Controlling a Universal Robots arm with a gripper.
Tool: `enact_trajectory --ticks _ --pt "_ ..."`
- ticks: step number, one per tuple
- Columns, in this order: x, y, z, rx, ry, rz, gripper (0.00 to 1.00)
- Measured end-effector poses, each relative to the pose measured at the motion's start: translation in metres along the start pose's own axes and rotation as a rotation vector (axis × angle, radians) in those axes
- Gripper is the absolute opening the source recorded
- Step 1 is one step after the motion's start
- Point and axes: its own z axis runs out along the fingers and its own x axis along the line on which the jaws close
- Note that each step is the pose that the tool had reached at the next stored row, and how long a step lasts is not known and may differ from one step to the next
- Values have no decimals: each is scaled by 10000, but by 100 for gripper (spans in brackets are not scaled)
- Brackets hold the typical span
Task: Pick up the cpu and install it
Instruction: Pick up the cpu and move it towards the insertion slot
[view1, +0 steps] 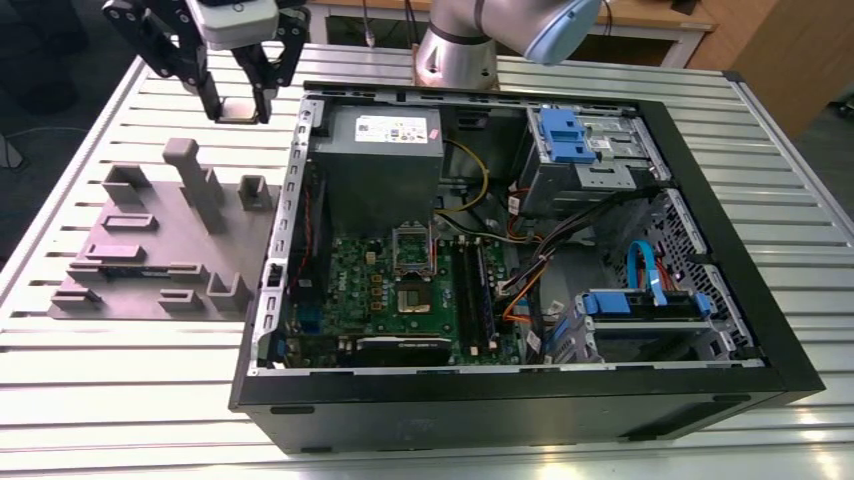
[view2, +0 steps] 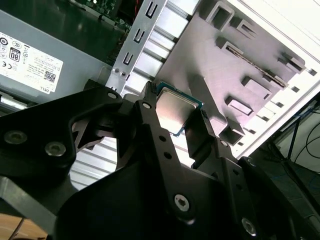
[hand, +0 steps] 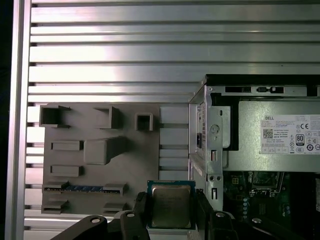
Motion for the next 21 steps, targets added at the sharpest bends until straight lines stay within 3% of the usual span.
enact_trajectory --ticks 10,21 --pt "-74 1 -2 1 0 0 47" --pt "-95 1 -2 0 0 0 47"
